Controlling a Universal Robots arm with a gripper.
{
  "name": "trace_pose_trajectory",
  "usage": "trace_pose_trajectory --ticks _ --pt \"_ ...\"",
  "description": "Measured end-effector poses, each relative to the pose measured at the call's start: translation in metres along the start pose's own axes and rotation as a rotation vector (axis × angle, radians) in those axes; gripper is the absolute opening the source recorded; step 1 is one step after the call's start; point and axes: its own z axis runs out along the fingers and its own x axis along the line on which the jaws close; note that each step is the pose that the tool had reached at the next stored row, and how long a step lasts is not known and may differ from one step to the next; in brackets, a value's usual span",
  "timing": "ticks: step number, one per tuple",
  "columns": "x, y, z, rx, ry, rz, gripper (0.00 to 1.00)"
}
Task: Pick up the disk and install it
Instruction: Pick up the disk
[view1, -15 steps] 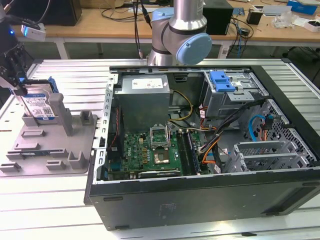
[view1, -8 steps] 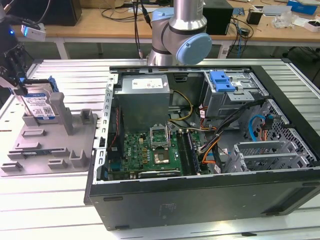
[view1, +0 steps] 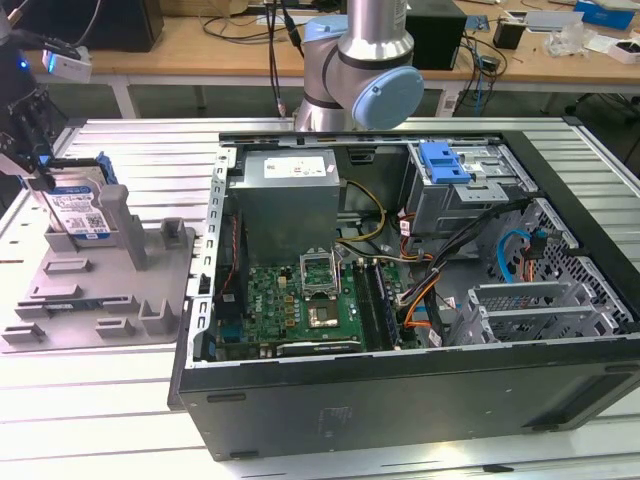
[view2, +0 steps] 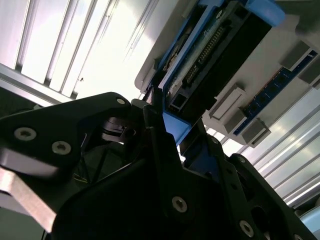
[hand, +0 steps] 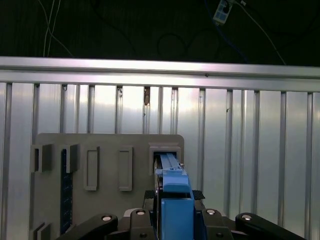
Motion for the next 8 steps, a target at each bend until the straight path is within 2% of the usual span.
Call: trace_pose_trajectory --ticks 2,3,4,5,8 --pt "0.0000 0.0000 0.0000 0.0000 0.0000 0.000 0.37" --pt "0.0000 0.0002 -0.0047 0.0000 0.0009 0.000 0.37" --pt "0.0000 0.0006 -0.0159 0.0000 0.0018 0.000 0.37" --pt "0.0000 0.0007 -0.0218 0.0000 0.0023 0.000 0.37" --pt "0.0000 0.0009 -0.0274 0.0000 0.0028 0.000 0.37"
